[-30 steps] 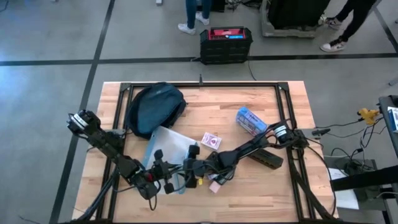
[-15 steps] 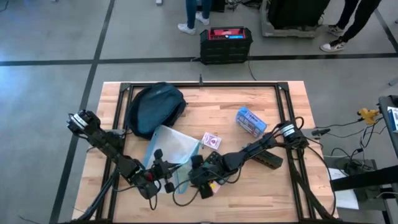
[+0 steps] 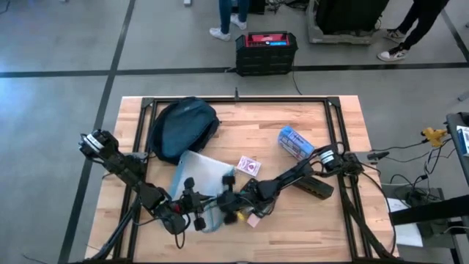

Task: Unpack backpack
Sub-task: Put the white pouch into the transparent zip bag, then put the pink charger adapter into the transparent zip bag

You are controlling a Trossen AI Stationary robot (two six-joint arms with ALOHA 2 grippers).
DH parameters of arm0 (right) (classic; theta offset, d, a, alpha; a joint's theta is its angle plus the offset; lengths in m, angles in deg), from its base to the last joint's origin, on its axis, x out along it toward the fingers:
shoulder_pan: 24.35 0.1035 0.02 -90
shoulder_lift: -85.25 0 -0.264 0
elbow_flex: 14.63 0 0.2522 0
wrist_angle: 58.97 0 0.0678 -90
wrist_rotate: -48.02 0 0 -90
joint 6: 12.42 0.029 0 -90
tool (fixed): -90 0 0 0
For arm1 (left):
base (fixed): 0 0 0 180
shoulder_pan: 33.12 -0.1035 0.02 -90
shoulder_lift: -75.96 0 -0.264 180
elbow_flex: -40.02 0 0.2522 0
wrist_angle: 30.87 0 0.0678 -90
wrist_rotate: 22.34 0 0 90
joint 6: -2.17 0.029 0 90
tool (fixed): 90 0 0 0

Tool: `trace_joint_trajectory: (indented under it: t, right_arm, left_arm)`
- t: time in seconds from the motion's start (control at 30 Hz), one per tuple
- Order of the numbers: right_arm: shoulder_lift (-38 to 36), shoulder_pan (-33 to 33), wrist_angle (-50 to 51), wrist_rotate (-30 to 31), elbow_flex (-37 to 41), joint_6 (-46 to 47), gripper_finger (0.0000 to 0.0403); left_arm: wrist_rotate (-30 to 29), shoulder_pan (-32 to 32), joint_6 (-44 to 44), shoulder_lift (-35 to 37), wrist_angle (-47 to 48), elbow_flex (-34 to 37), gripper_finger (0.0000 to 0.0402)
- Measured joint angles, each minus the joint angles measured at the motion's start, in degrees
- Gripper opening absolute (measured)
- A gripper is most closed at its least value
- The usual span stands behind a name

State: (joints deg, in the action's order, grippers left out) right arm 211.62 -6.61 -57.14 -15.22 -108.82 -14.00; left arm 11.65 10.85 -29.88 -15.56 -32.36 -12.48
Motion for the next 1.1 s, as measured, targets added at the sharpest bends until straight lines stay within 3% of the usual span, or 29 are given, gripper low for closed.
trace_joint_trajectory:
  t: [0.07,0.3,0.47,0.67,0.93,1.1]
  right_arm:
    - [-0.9,0.0,1.2,-1.6,0.1,0.0,0.0006]
    - [-7.6,3.1,13.3,-22.7,0.0,-1.3,0.0006]
    - [-13.8,6.3,30.5,-24.6,0.0,-3.6,0.0027]
    - [-17.2,10.2,40.2,-23.8,0.1,-5.0,0.0107]
    - [-15.8,11.8,39.6,-25.1,0.7,-13.0,0.0248]
    - [-13.9,10.7,39.9,-30.2,0.7,-15.1,0.0296]
  left_arm:
    - [0.1,0.0,0.0,0.0,0.0,0.0,0.0000]
    - [0.2,0.0,0.0,-0.1,0.6,0.0,0.0000]
    - [0.2,0.0,-1.0,-0.8,0.7,0.1,0.0000]
    - [0.2,0.0,-1.5,-2.0,0.5,0.1,0.0000]
    - [0.1,0.0,-1.5,-2.1,0.3,0.1,0.0000]
    - [0.1,0.0,-1.5,-2.1,0.3,0.1,0.0000]
